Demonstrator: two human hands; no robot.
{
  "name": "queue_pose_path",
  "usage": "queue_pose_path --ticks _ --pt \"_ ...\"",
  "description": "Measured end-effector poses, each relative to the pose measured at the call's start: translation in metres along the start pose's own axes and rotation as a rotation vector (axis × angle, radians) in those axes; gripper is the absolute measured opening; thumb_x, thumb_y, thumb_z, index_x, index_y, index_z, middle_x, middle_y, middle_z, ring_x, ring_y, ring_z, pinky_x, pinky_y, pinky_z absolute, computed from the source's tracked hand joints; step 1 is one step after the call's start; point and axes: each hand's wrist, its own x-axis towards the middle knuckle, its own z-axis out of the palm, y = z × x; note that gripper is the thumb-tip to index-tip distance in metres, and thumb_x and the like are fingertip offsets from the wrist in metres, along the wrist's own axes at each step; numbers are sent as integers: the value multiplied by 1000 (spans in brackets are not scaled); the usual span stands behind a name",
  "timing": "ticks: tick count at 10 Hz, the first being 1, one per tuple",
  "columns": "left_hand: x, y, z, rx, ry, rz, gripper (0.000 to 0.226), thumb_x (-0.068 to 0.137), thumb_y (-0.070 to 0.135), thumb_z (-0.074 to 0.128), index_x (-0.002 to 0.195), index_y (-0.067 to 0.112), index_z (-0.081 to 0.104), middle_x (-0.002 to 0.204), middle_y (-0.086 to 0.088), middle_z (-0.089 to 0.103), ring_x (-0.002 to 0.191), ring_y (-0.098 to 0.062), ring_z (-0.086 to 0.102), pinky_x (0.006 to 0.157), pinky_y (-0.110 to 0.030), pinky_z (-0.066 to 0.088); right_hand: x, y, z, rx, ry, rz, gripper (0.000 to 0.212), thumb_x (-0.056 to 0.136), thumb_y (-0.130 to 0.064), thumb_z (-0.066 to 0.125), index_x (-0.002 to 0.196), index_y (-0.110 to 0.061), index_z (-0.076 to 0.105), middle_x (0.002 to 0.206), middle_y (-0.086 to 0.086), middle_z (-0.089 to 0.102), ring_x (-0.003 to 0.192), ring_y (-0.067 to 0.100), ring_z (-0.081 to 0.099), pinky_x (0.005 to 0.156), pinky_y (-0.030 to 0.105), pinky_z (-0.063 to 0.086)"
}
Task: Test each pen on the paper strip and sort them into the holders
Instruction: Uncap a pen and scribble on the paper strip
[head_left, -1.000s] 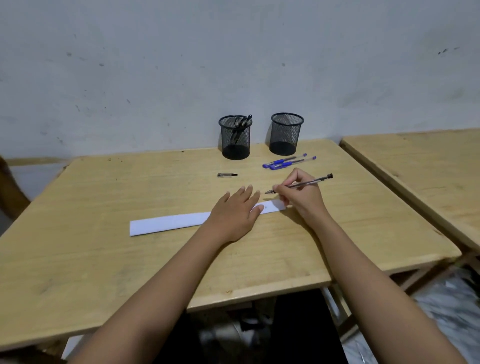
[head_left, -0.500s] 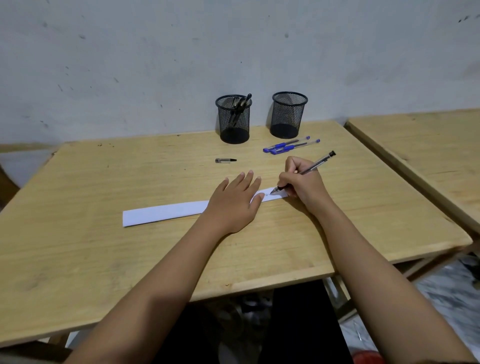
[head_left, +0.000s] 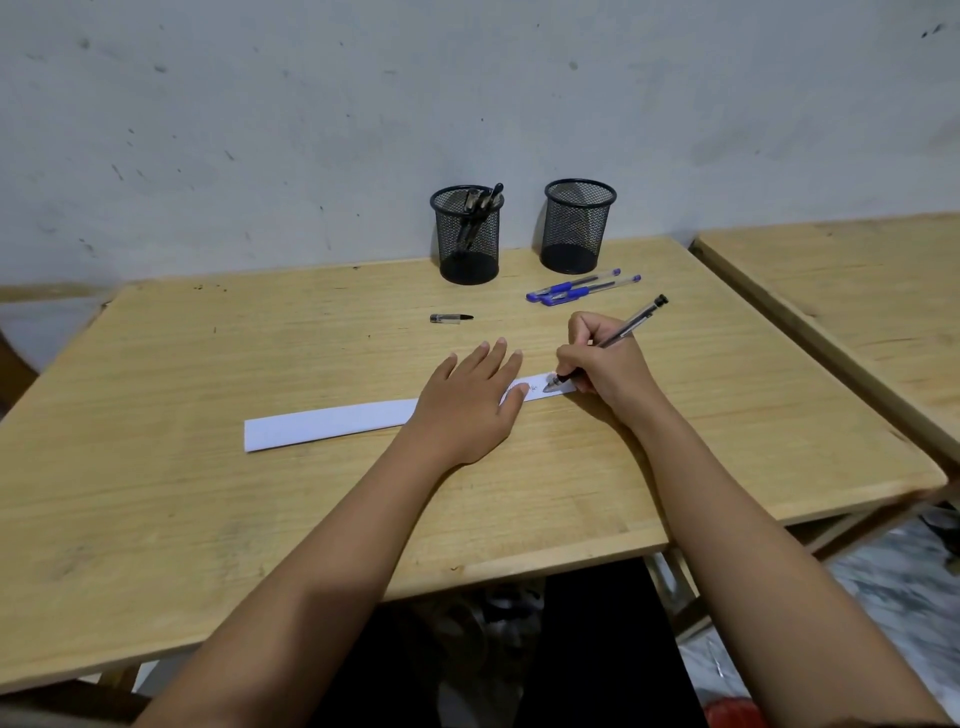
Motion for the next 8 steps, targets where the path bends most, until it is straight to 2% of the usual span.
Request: queue_pose_path --ticks 1,2,3,4,6,7,8 --pt "0 -1 0 2 3 -2 52 100 43 15 149 27 10 159 4 4 147 -13 1 119 -38 4 1 1 0 -19 28 -10 21 70 8 60 60 -3 45 58 8 42 52 14 46 48 24 43" --pt "1 -1 1 -1 5 -1 52 100 43 15 149 26 10 159 4 4 147 -13 2 119 -38 4 1 2 0 -7 35 -10 18 70 9 59 61 -1 46 56 9 42 44 8 44 49 26 43" --pt "2 -2 1 0 2 -1 53 100 43 15 149 26 10 159 4 4 147 -13 2 119 -38 4 1 2 -1 -20 46 -17 21 70 8 59 59 -2 44 58 12 42 47 11 43 49 26 42" --pt "1 -2 1 -4 4 2 53 100 43 15 149 26 11 159 3 4 147 -13 2 119 -38 4 1 2 0 -8 51 -18 29 70 9 58 55 -7 40 56 9 43 42 5 45 46 21 42" --pt "1 -2 0 -15 21 5 52 100 43 17 149 26 13 159 3 6 146 -13 4 118 -38 5 -1 1 0 -2 59 -17 32 70 11 57 53 -8 39 54 7 41 39 4 44 43 19 41" --pt "2 -3 -1 -38 38 16 52 99 43 20 148 26 16 159 3 10 146 -13 6 118 -38 7 0 1 -1 -29 130 -22 31 71 9 58 55 -9 39 55 8 41 42 5 45 46 20 43" --pt "3 -5 -2 -43 41 28 52 99 44 22 148 27 18 158 3 12 146 -13 8 117 -37 8 -2 1 0 -56 97 -22 30 70 8 59 54 -9 40 55 7 42 50 15 43 52 29 44"
